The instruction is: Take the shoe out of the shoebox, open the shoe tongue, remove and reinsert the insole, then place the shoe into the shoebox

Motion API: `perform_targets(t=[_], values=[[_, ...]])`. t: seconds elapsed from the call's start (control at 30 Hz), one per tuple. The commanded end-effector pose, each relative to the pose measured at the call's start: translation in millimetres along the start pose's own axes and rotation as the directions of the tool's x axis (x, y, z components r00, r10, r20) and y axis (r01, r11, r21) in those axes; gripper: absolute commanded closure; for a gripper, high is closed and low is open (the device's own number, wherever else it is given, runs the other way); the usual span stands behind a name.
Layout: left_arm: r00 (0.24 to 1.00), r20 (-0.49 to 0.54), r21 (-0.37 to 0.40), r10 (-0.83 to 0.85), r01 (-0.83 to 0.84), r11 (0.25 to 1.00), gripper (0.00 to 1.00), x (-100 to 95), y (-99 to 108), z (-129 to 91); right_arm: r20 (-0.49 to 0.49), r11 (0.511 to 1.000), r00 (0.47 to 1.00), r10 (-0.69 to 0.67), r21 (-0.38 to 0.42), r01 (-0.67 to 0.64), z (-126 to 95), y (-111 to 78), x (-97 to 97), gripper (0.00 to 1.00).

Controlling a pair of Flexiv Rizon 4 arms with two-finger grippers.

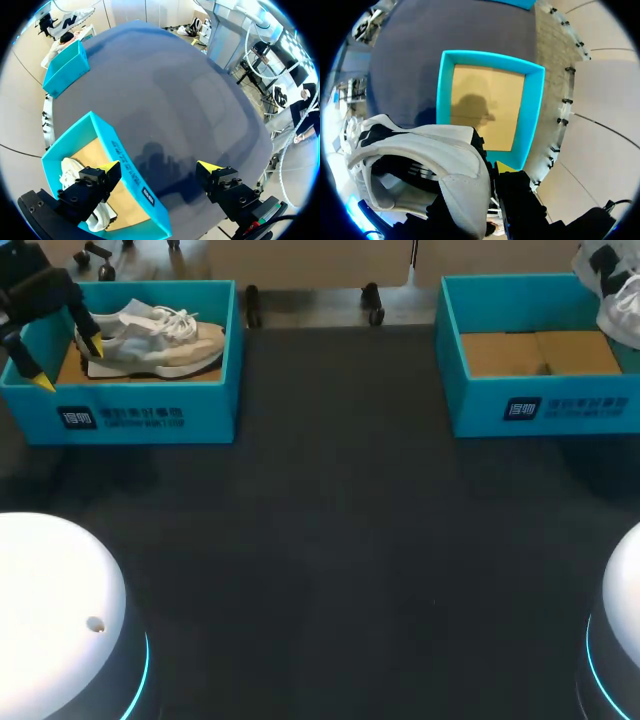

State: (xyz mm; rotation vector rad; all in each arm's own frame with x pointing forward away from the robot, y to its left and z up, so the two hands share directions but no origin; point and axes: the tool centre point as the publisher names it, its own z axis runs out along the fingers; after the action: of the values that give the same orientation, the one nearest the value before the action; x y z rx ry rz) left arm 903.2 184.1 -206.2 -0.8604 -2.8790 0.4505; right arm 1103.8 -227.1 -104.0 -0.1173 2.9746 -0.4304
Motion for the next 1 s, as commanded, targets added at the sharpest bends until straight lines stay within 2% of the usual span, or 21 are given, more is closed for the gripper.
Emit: perform_targets(t=[0.03, 0.07, 0.1, 0.23, 0.4, 0.47, 0.53, 0.6, 0.67, 0.8, 1.0], values=[[1.0, -0.002, -0.002, 0.001, -0.001, 1.0, 0.0, -0.1, 0, -1, -0.015, 0.999, 1.0, 0.008, -0.052, -0.008, 28, -24.5, -21.7, 1.0], [1.0, -0.002, -0.002, 0.001, -0.001, 1.0, 0.0, -0.1, 0, -1, -0.009, 0.997, 1.0, -0.002, -0.073, 0.002, 33, -28.6, -25.5, 1.0], [1.0, -0.002, -0.002, 0.001, -0.001, 1.0, 0.0, -0.1, 0, -1, -0.023, 0.999, 1.0, 0.011, -0.052, -0.012, 38, -32.2, -29.3, 1.0], [1.0, -0.002, -0.002, 0.001, -0.001, 1.0, 0.0, -0.1, 0, -1, -0.022, 0.998, 1.0, -0.002, -0.058, 0.001, 51, -41.7, -39.8, 1.0], [1.0, -0.002, -0.002, 0.001, -0.001, 1.0, 0.0, -0.1, 0, -1, -0.005, 0.997, 1.0, -0.013, -0.076, 0.013, 57, -47.1, -41.1, 1.0], [1.0, -0.002, -0.002, 0.001, -0.001, 1.0, 0.0, -0.1, 0, -1, -0.029, 0.996, 0.999, 0.025, -0.084, -0.027, 62, -48.7, -38.8, 1.0], [1.0, -0.002, -0.002, 0.001, -0.001, 1.0, 0.0, -0.1, 0, -1, -0.07, 0.989, 0.988, 0.135, -0.056, -0.139, 68, -50.1, -33.2, 1.0], [1.0, -0.002, -0.002, 0.001, -0.001, 1.0, 0.0, -0.1, 0, -1, -0.125, 0.959, 0.957, 0.261, -0.074, -0.272, 73, -54.8, -26.9, 1.0], [1.0, -0.002, -0.002, 0.001, -0.001, 1.0, 0.0, -0.1, 0, -1, -0.21, 0.883, 0.874, 0.437, -0.084, -0.462, 82, -62.0, -13.9, 1.0], [1.0, -0.002, -0.002, 0.001, -0.001, 1.0, 0.0, -0.1, 0, -1, -0.311, 0.771, 0.736, 0.602, -0.014, -0.637, 91, -62.5, 11.0, 1.0], [1.0, -0.002, -0.002, 0.001, -0.001, 1.0, 0.0, -0.1, 0, -1, -0.311, 0.771, 0.736, 0.602, -0.014, -0.637, 91, -62.5, 11.0, 1.0]])
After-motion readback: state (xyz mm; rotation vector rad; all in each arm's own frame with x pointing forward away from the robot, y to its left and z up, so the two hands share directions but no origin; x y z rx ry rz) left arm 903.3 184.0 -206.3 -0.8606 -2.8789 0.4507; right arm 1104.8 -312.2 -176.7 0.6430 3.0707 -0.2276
